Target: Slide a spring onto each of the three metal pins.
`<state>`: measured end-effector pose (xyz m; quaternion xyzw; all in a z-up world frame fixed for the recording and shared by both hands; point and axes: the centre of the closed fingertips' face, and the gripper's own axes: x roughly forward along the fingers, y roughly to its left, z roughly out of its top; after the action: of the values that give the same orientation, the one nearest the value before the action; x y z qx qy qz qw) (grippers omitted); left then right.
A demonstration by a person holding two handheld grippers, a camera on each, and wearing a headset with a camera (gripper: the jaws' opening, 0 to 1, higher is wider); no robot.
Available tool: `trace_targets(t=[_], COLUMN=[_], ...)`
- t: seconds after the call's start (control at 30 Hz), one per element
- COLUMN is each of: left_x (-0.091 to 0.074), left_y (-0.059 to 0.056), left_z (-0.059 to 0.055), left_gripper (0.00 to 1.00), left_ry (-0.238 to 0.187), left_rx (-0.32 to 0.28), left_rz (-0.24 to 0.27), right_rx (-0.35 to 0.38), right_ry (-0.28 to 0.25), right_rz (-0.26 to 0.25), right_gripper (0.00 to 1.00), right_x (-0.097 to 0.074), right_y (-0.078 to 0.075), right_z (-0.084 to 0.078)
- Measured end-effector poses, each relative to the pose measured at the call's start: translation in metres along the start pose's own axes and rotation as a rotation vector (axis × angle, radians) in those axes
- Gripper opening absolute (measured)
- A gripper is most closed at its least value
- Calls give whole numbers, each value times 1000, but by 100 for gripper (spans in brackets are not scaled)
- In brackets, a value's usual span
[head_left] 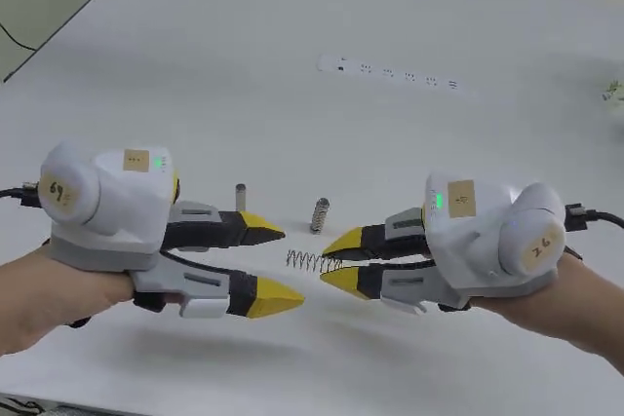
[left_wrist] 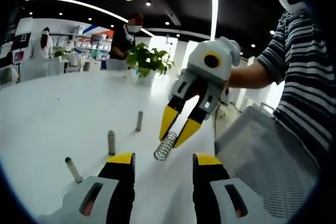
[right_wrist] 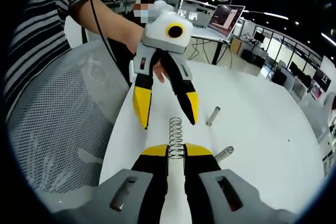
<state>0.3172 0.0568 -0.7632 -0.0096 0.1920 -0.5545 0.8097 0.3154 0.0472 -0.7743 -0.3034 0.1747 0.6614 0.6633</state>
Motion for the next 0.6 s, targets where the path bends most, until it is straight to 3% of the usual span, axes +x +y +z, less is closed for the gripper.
trace_targets(t=[0.6], left_x=[8], left_y=[-7], left_z=[5], left_gripper=[9], left_ry=[-11], left_rx=[20], left_rz=[-51], right_rx=[-2], right_ry=[-28], right_rz=[5], right_gripper=[8], right_x=[-4], right_y=[3], right_z=[9])
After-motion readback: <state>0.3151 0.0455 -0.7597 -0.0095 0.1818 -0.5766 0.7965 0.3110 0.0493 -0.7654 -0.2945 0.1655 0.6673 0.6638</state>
